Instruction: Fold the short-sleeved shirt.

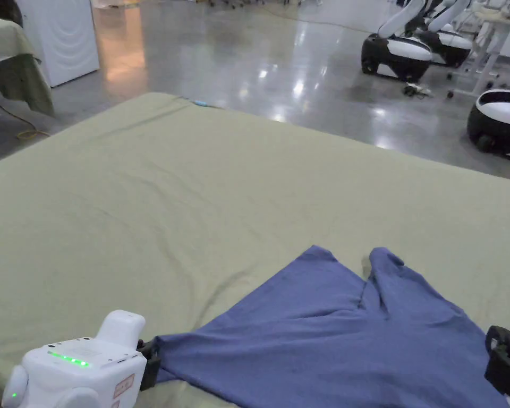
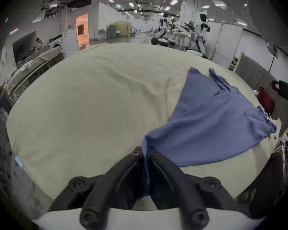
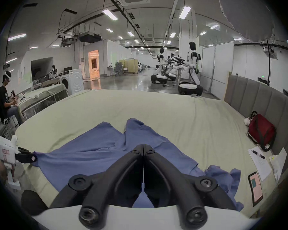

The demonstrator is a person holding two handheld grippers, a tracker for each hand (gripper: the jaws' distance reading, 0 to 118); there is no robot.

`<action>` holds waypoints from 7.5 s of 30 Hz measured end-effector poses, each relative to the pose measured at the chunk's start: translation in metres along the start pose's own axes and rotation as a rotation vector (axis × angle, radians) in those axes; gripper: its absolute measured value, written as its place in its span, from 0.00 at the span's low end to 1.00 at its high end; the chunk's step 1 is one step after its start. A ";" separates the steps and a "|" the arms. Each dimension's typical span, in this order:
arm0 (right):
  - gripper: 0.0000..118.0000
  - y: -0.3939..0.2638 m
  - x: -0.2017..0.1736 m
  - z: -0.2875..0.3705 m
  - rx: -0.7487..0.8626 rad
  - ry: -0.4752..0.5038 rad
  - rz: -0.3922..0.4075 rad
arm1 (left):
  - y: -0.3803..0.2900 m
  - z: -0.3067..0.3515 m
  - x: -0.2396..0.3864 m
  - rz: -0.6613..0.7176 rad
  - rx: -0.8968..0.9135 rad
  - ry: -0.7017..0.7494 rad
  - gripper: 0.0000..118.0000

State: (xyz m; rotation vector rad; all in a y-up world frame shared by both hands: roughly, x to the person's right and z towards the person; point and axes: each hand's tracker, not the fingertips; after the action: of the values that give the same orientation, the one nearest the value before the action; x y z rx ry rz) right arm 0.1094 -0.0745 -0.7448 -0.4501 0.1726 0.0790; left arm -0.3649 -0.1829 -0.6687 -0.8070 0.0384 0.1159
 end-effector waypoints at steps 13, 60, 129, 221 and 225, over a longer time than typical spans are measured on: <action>0.43 0.026 0.105 -0.141 -0.324 -0.002 0.065 | 0.021 0.060 0.029 -0.039 0.114 -0.031 0.01; 0.09 0.361 0.189 0.068 0.370 -0.034 -0.101 | 0.422 0.129 0.098 -0.163 0.594 -0.070 0.01; 0.03 -0.029 0.071 0.212 0.333 -0.158 -0.054 | -0.006 0.208 0.154 -0.293 0.694 0.122 0.00; 0.02 -0.091 0.090 0.096 0.053 -0.105 -0.148 | 0.015 0.032 0.101 -0.190 0.168 0.093 0.05; 0.02 -0.099 0.098 0.090 0.007 -0.123 -0.145 | 0.041 -0.018 0.102 -0.213 -0.023 0.086 0.98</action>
State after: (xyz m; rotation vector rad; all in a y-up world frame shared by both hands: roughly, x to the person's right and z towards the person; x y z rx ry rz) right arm 0.2303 -0.1201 -0.6411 -0.4482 0.0188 -0.0365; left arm -0.2683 -0.1588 -0.7191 -0.8341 0.0322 -0.1203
